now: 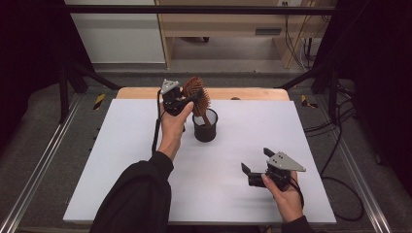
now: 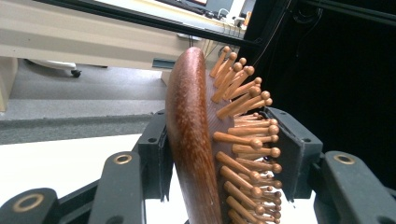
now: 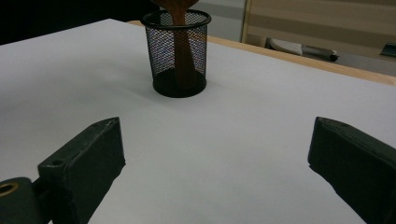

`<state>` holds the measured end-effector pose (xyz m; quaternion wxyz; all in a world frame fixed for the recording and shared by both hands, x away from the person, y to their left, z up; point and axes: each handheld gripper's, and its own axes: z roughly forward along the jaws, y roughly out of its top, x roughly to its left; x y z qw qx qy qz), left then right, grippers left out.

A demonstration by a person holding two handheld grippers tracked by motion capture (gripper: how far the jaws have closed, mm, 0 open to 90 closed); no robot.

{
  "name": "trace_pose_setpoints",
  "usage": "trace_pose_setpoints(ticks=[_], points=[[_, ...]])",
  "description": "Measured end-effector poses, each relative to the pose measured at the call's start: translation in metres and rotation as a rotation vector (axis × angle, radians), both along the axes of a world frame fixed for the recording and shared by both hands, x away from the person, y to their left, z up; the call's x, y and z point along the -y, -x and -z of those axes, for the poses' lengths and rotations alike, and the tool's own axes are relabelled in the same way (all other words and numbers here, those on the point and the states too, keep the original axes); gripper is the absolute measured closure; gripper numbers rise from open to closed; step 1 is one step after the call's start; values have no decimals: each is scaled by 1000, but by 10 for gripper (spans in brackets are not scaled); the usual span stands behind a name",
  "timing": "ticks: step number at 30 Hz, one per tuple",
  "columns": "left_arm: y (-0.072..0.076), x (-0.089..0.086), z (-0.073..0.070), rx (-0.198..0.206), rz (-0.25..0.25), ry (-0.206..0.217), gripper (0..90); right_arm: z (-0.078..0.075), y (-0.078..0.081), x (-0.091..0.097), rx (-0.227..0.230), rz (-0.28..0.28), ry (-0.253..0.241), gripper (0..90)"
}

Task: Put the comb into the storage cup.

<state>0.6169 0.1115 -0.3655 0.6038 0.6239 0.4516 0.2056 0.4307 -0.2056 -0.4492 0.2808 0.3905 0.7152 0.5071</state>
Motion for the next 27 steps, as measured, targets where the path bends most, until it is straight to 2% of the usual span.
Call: trace_pose_setpoints(ticks=[27], points=[[-2, -4, 2, -3, -3, -12, 445, 0, 0, -1, -1, -4, 2, 38]])
